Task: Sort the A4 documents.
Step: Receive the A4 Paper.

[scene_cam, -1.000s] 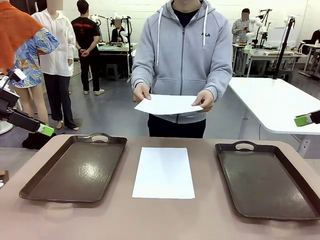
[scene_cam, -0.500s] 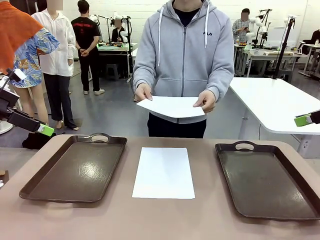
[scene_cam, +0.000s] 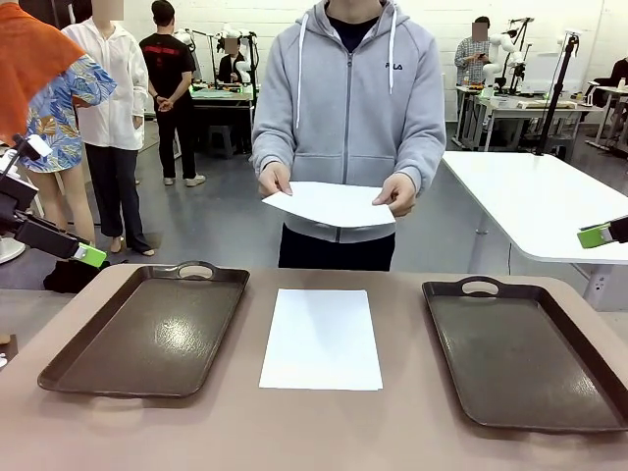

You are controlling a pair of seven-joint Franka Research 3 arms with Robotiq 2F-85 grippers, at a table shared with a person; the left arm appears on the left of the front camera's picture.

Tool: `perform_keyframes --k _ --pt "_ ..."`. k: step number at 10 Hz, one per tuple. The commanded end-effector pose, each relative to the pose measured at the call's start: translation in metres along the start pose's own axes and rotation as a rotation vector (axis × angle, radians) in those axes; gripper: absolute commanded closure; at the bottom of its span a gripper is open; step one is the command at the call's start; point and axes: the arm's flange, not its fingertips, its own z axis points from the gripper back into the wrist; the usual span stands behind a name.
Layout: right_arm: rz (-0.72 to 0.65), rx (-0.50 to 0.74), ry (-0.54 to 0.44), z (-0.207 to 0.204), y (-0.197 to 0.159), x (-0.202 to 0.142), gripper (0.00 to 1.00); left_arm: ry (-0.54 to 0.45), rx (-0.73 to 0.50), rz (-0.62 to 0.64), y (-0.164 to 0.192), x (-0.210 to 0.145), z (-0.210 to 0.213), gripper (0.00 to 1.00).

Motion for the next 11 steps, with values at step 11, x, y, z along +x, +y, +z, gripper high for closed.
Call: perform_keyframes --k 11 --pt "-0.001 0.001 0.003 -0.0011 -0.0002 -0.0002 0.0 -0.006 -0.011 -0.004 0.0017 -0.001 -0.0005 0.0"
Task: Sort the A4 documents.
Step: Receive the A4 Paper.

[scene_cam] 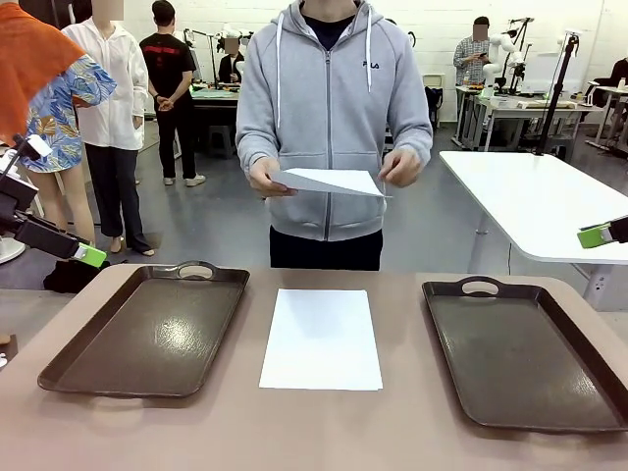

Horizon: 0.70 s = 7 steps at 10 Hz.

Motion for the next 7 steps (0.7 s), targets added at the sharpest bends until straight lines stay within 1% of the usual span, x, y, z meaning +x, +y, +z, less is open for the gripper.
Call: perform_keyframes --k 1,7 --pt "-0.001 0.001 0.003 -0.0011 -0.0002 -0.0002 0.0 -0.006 -0.011 -0.004 0.0017 -0.001 -0.0005 0.0" --pt "-0.001 0.001 0.003 -0.0011 -0.0002 -0.0002 0.0 -0.006 -0.011 -0.004 0.0017 -0.001 -0.0005 0.0"
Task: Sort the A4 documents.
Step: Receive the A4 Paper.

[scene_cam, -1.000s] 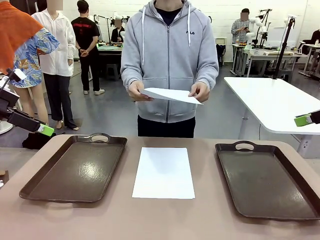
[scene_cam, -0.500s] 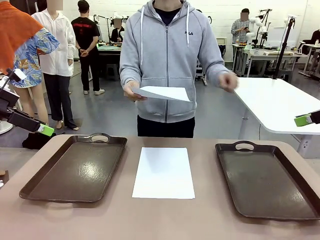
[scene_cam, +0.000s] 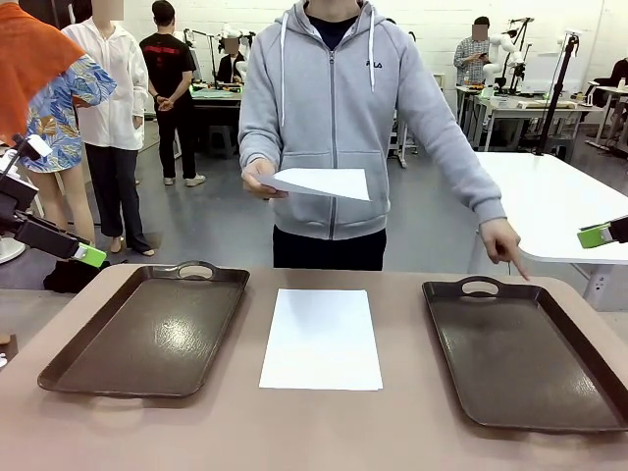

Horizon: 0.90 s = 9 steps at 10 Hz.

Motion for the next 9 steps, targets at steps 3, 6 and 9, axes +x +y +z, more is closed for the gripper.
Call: perform_keyframes --k 3,6,9 --pt "-0.001 0.001 0.003 -0.0011 -0.0002 -0.0002 0.0 -0.006 -0.012 -0.003 0.0017 -0.001 -0.0005 0.0" --pt "-0.001 0.001 0.003 -0.0011 -0.0002 -0.0002 0.0 -0.006 -0.012 -0.003 0.0017 -0.001 -0.0005 0.0" --pt "-0.001 0.001 0.003 -0.0011 -0.0002 -0.0002 0.0 -0.006 -0.012 -0.003 0.0017 -0.001 -0.0005 0.0"
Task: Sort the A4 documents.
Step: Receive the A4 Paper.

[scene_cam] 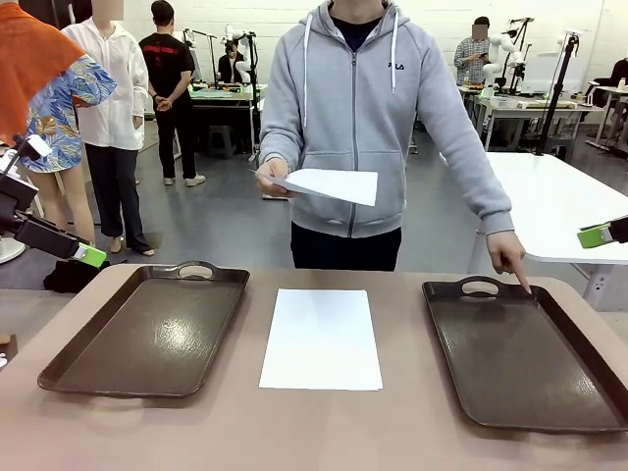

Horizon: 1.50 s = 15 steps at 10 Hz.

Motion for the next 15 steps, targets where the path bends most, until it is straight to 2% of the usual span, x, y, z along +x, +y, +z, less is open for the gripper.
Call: perform_keyframes --k 1,15 --pt "-0.001 0.001 0.003 -0.0011 -0.0002 -0.0002 0.0 -0.007 -0.012 -0.003 0.0017 -0.001 -0.0005 0.0" --pt "0.0 0.0 0.0 0.0 0.0 0.0 0.0 -0.007 -0.012 -0.003 0.0017 -0.001 -0.0005 0.0"
